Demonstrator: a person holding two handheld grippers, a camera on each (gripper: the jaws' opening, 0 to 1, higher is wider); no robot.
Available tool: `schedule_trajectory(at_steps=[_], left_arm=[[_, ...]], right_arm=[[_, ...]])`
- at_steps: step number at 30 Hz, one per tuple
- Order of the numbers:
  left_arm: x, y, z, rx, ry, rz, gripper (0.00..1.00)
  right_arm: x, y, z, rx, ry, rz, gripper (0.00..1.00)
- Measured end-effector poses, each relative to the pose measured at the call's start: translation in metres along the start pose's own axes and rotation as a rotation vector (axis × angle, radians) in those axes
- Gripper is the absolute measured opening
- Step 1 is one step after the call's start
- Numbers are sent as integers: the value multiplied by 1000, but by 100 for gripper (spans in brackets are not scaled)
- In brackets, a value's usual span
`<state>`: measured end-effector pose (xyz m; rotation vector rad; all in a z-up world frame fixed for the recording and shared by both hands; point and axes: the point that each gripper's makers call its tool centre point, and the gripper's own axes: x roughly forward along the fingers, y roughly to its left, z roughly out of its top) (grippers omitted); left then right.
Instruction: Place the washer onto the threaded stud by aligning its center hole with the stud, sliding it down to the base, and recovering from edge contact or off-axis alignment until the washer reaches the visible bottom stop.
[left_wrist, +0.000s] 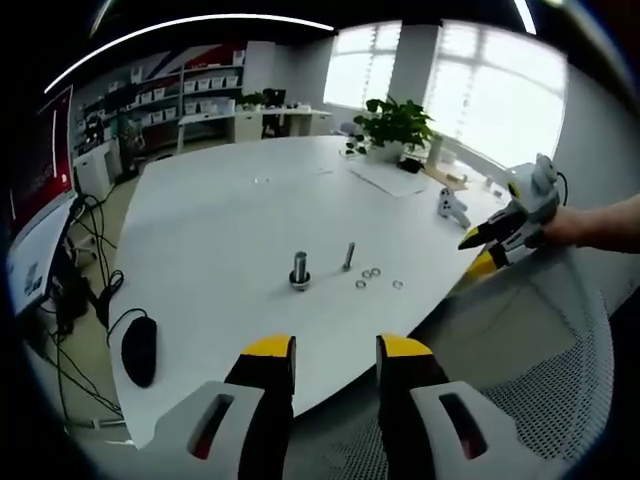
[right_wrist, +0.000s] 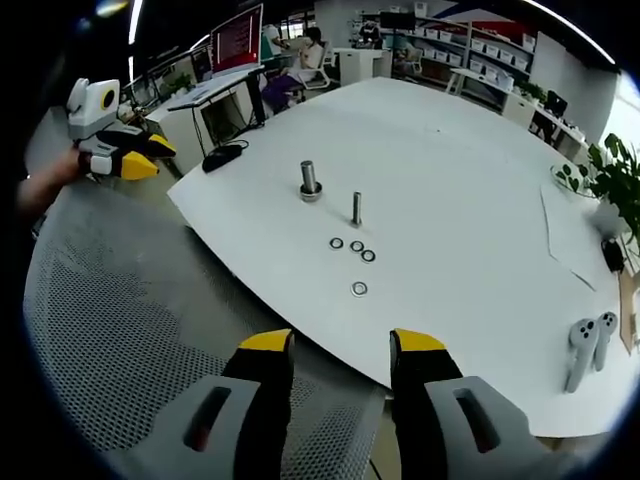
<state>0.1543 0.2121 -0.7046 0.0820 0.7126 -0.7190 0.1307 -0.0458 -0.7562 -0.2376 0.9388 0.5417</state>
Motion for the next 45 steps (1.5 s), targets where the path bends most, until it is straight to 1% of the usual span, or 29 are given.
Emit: schedule_trajectory(at_steps=[3,5,6,8,9,10,12,14,15,16,18,19,20,22,23,24,25,26,27,29,31,33,35,37,39,41,43,45], left_arm=[[0,0,2,-2,-9,2,30],[0,-1,2,2,-9,-4,30],[1,-2,1,2,0,-9,30],[3,-3,-8,2,41,-20,30],[3,-3,-8,8,43,-16,30],[2,-2,-7,18,36,-10,29],[0,0,-2,10,13,-7,29],[0,2,-2,-2,9,-9,29],[0,2,-2,-2,9,-7,29],[0,2,-2,0,11,-4,29],[0,3,-3,3,10,2,29],[0,3,-3,3,11,3,29],[0,2,-3,7,15,2,30],[1,1,-6,18,29,-4,30],[1,1,-7,20,36,-6,29],[1,1,-8,21,37,-6,29],[0,1,-8,23,35,-4,29],[0,1,-7,20,30,-2,29],[-1,2,-4,19,18,-1,29],[-1,3,-4,14,15,2,29],[0,2,-6,8,25,-2,29],[0,3,-8,20,29,3,29],[0,4,-7,25,28,8,29],[0,4,-7,22,30,7,29],[0,4,-8,18,34,6,29],[0,3,-9,23,36,4,29],[0,3,-9,27,37,6,29],[-1,4,-9,27,35,10,29]], right_arm=[[1,1,-2,-9,11,4,40],[0,-1,-2,11,8,-1,40],[-1,-3,-2,30,3,-5,40],[0,-3,-2,39,3,-3,41],[0,-2,-1,38,5,-3,41],[1,0,-2,22,17,-1,41],[2,3,-3,-19,36,7,41],[0,3,4,-43,15,-3,40],[-2,1,9,-42,-8,-11,40],[-2,1,10,-37,-11,-11,40],[0,2,7,-21,11,2,41],[2,3,4,-30,29,5,42],[2,3,1,-62,53,4,42],[1,6,9,-99,30,4,41],[0,6,14,-135,23,-3,41],[0,5,16,-157,29,-11,41],[2,0,17,-202,49,-28,41],[6,1,20,-214,61,-23,41],[9,1,22,-210,63,-19,41],[17,-1,27,-207,63,-13,41],[26,-4,30,-204,71,-11,41],[33,-5,31,-189,73,-6,41],[43,-6,33,-168,66,2,41],[52,-7,36,-180,45,-10,41],[62,-8,33,-179,59,-6,41],[73,-9,28,-160,83,5,41],[79,-9,24,-142,96,9,40],[86,-12,17,-129,124,5,39]])
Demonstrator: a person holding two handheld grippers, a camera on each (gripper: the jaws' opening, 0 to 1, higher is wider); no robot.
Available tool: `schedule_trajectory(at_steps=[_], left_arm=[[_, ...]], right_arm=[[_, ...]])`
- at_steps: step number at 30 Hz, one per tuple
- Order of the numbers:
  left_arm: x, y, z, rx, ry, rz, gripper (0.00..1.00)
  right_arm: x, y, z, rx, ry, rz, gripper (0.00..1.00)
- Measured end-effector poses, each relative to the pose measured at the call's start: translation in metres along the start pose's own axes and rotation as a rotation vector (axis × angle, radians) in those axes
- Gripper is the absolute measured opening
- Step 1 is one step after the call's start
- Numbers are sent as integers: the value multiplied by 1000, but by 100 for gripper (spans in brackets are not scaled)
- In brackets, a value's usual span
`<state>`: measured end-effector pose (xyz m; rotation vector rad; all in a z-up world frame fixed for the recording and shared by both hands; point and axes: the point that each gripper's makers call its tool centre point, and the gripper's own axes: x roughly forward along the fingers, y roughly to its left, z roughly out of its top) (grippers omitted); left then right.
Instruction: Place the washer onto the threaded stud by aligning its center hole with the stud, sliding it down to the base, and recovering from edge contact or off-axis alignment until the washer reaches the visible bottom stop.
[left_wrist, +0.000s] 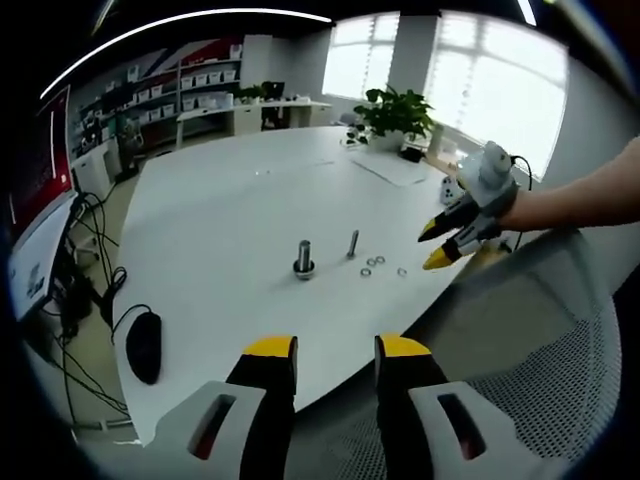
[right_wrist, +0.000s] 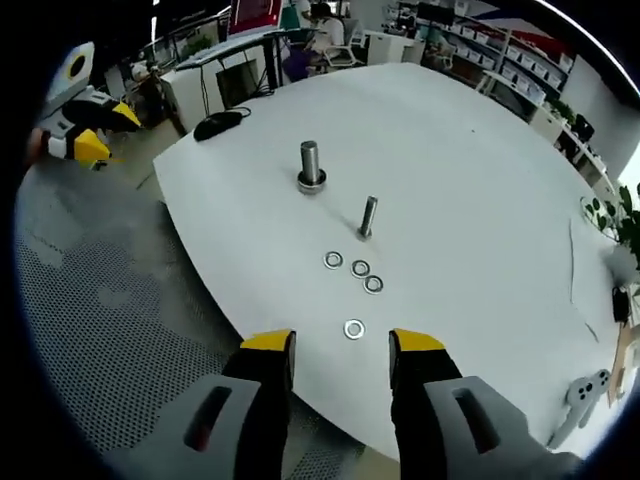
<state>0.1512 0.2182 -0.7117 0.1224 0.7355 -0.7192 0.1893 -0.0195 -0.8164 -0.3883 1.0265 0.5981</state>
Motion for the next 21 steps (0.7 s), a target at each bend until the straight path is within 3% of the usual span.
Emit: schedule_trajectory(at_steps=[7,11,21], left_arm=[[-1,2,6,-21,-27,-6,28],[2,-1,0,1,8,-6,28],[3,-1,-1,-1,16,-12,28]], right_arm=[[15,-15,-8,82,9,-15,37],[21,-16,-10,113,8,-7,36],[39,-13,-8,111,70,22,27]])
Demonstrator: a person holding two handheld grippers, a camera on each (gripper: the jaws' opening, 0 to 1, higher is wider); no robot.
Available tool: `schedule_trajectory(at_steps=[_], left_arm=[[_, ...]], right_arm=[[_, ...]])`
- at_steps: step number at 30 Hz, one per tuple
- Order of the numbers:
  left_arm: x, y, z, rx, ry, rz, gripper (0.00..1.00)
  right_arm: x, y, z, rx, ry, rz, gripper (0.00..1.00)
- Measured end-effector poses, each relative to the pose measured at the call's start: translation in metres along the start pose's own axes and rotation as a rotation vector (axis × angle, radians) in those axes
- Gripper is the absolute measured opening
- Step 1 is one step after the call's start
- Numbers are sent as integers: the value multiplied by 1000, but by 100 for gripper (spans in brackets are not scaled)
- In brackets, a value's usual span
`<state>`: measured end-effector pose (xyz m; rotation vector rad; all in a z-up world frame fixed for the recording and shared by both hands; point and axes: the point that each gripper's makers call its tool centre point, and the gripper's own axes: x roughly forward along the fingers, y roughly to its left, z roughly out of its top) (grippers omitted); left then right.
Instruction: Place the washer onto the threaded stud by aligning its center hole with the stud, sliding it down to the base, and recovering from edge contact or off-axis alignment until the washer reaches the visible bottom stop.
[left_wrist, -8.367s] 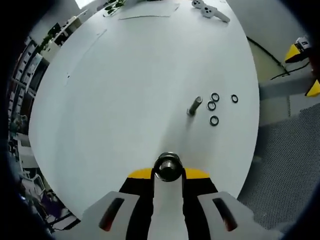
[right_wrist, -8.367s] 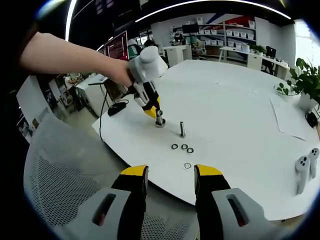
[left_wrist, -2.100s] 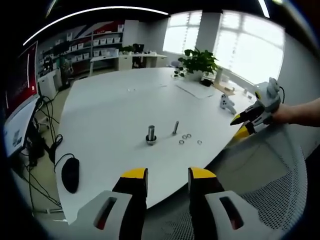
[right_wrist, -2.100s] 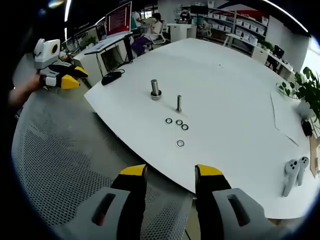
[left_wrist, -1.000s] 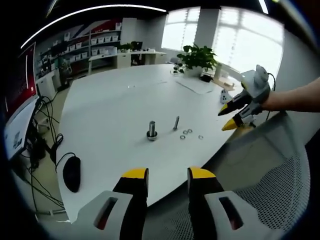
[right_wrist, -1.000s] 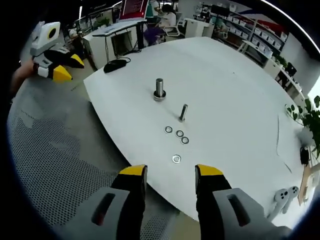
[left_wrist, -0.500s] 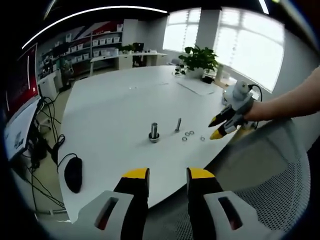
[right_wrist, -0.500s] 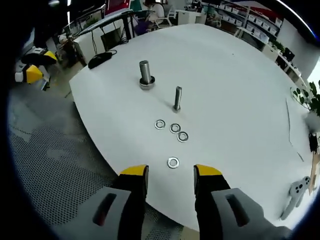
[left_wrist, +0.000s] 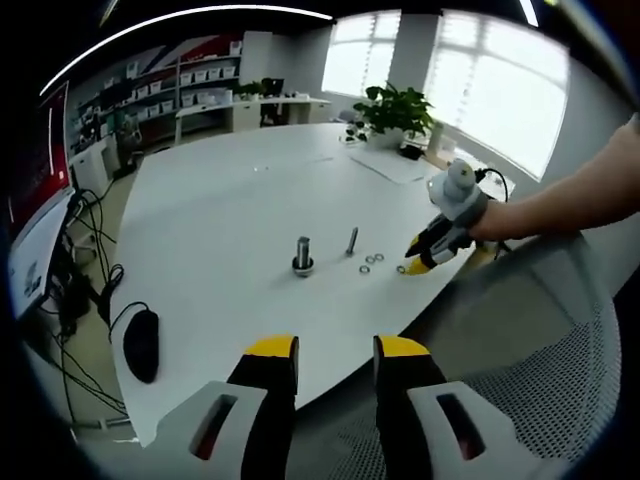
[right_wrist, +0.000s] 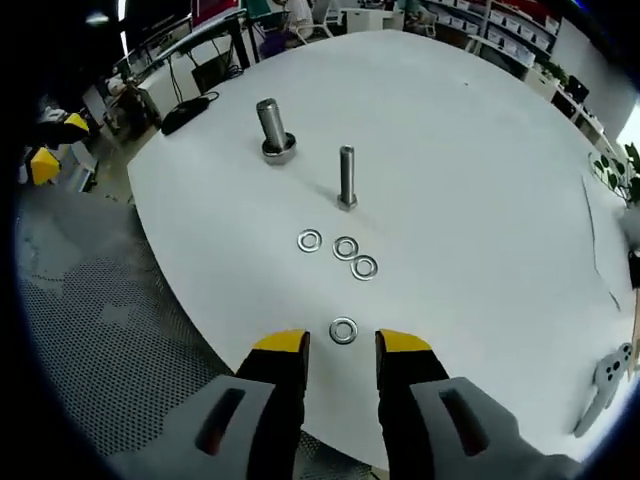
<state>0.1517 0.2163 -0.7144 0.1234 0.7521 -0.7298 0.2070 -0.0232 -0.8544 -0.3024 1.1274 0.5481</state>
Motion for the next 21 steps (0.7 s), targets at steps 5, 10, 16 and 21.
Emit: schedule_trajectory(at_steps=[5,10,16,21], left_arm=[[0,1,-1,-8,3,0,28],[0,1,-1,-8,2,1,28],[0,1,-1,-7,4,2,28],[0,3,0,-10,2,9,28]], right_arm=[[4,1,-3,-29,47,4,26],[7,1,-6,-42,78,20,25],[9,2,-9,-43,105,36,24],[9,1,-10,-146,141,34,23]])
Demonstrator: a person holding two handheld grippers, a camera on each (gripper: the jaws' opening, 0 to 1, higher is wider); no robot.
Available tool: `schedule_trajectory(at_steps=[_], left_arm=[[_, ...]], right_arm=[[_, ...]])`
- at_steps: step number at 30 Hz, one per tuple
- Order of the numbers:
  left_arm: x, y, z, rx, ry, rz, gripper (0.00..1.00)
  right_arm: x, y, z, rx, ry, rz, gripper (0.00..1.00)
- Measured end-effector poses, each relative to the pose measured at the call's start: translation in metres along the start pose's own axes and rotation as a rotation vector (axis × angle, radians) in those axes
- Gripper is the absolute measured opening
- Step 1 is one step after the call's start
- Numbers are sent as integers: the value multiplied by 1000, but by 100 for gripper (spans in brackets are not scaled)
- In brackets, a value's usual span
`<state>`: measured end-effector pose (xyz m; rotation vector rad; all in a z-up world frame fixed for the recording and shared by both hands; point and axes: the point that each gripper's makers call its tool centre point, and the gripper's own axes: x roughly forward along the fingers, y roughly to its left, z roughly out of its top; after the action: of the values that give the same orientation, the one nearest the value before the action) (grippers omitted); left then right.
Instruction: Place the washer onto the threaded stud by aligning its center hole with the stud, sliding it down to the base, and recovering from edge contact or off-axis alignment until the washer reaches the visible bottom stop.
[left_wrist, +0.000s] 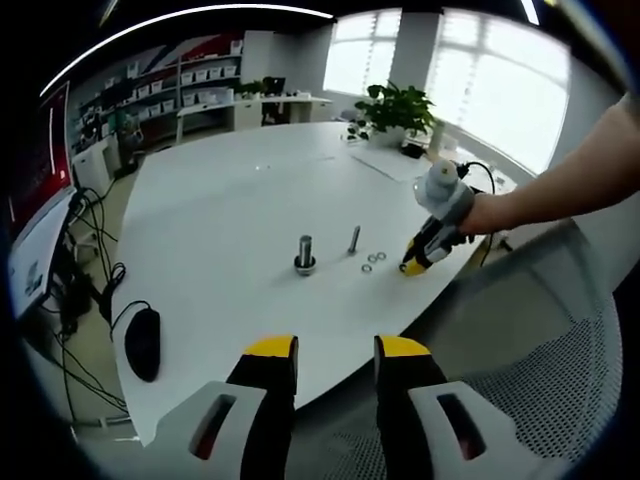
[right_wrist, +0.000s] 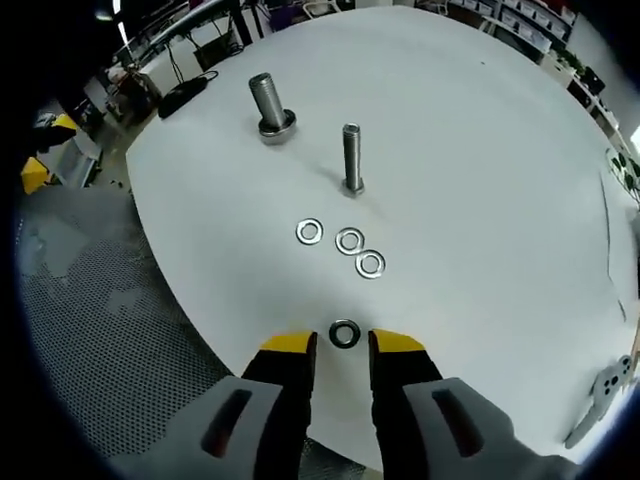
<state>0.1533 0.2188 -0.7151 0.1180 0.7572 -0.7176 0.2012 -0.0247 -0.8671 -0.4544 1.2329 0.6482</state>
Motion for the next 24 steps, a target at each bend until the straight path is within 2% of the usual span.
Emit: schedule_trajectory(at_steps=[4,6,16,24], left_arm=[[1,1,0,0,2,2,28],[1,1,-1,2,5,2,28],[2,1,-1,2,11,2,28],[2,1,-3,3,17,0,28]], right_arm=[[1,2,-2,-122,46,-7,23],[1,2,1,-91,58,3,23],[2,3,1,-222,138,5,20],[4,3,2,-261,188,1,16]])
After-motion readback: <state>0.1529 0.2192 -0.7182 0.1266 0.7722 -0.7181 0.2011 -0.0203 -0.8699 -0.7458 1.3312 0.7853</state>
